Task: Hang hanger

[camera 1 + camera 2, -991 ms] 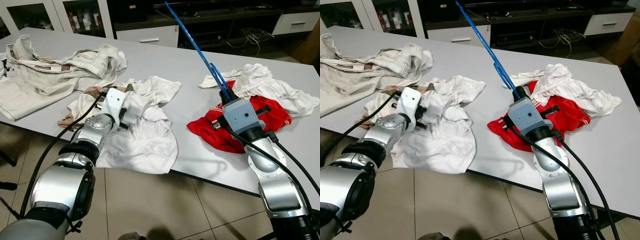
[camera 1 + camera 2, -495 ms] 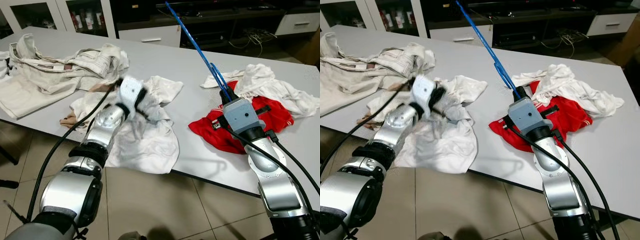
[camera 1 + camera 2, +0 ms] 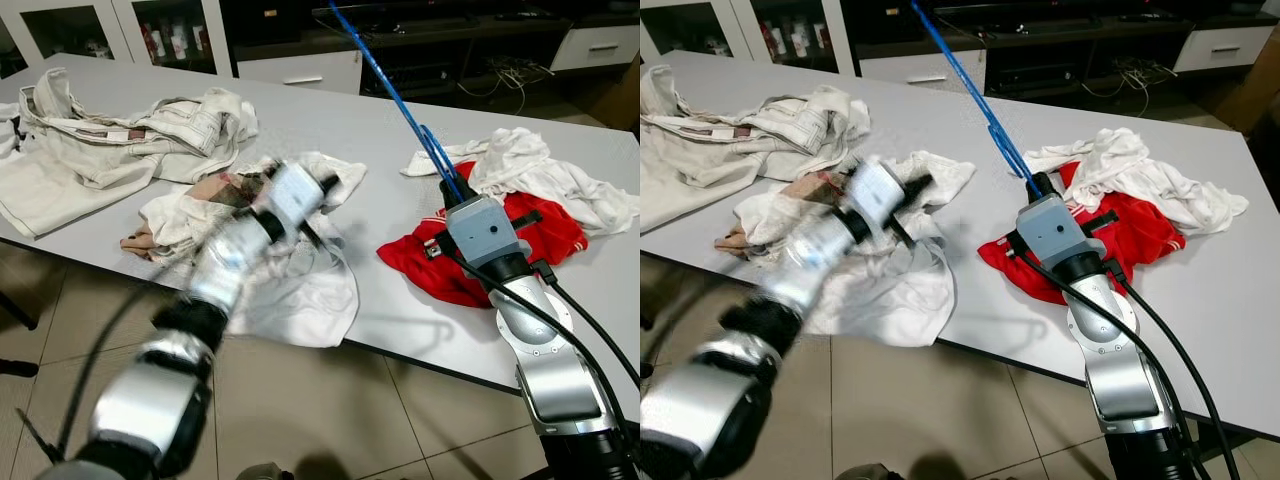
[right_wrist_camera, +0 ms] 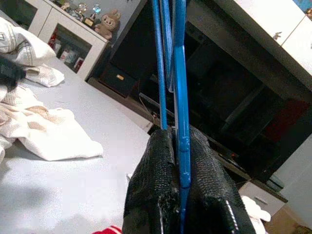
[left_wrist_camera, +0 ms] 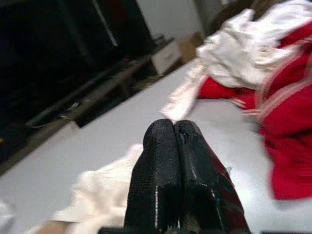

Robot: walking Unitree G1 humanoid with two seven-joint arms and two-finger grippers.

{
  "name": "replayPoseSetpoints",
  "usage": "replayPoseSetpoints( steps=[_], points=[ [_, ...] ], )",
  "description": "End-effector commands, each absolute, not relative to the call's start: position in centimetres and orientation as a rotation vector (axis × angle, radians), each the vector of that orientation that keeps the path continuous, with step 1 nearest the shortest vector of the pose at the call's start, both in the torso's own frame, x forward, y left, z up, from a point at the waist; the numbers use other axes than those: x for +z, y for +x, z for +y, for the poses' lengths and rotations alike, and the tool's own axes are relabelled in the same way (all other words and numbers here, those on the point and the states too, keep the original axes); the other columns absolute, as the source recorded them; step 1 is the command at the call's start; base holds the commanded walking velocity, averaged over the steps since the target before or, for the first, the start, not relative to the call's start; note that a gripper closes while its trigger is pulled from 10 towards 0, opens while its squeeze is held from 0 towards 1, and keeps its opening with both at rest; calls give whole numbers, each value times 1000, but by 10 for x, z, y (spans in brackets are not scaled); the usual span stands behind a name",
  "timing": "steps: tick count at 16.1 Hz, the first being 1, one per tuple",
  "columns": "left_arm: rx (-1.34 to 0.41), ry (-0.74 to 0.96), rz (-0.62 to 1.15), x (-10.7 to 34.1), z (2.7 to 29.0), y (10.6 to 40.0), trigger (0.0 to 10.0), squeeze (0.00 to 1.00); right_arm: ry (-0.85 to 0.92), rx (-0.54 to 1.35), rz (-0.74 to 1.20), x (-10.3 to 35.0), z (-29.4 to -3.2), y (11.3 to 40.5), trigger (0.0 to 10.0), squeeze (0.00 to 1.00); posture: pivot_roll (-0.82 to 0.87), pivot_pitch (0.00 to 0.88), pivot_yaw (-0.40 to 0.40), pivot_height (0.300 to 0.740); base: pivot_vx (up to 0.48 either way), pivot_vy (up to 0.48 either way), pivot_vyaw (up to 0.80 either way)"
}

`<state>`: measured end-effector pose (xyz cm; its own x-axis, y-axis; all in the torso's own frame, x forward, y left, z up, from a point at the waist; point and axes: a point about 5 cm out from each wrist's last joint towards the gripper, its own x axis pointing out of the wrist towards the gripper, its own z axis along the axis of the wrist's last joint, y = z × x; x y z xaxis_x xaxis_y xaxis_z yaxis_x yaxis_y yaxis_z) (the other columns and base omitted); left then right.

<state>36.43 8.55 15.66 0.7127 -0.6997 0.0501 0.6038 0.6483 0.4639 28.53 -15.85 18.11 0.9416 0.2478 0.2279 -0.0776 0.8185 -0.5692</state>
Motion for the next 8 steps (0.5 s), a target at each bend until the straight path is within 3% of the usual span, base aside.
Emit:
replayPoseSetpoints(
  steps=[1,2,3,5,6,8],
  points=[
    [-742,499,-230,157,84,365,0,0,-596,166,-312,186,-160,287,10000,0,-23,0,45,723,0,0,0],
    [-699,528,-179,150,87,367,0,0,-595,166,-312,185,-159,287,10000,0,-23,0,46,723,0,0,0],
    [-650,531,-146,147,92,370,10000,0,-596,165,-310,185,-159,287,10000,0,-23,0,47,723,0,0,0],
    [-573,535,-124,146,106,373,10000,0,-594,164,-306,184,-160,286,10000,0,-22,3,48,723,0,0,0],
    [-550,517,-134,148,111,373,10000,1000,-593,164,-305,183,-159,286,10000,0,-20,4,48,723,0,0,0],
    [-548,490,-166,152,113,372,10000,1000,-590,168,-306,183,-158,286,10000,0,-16,4,50,723,0,0,0]
  ],
)
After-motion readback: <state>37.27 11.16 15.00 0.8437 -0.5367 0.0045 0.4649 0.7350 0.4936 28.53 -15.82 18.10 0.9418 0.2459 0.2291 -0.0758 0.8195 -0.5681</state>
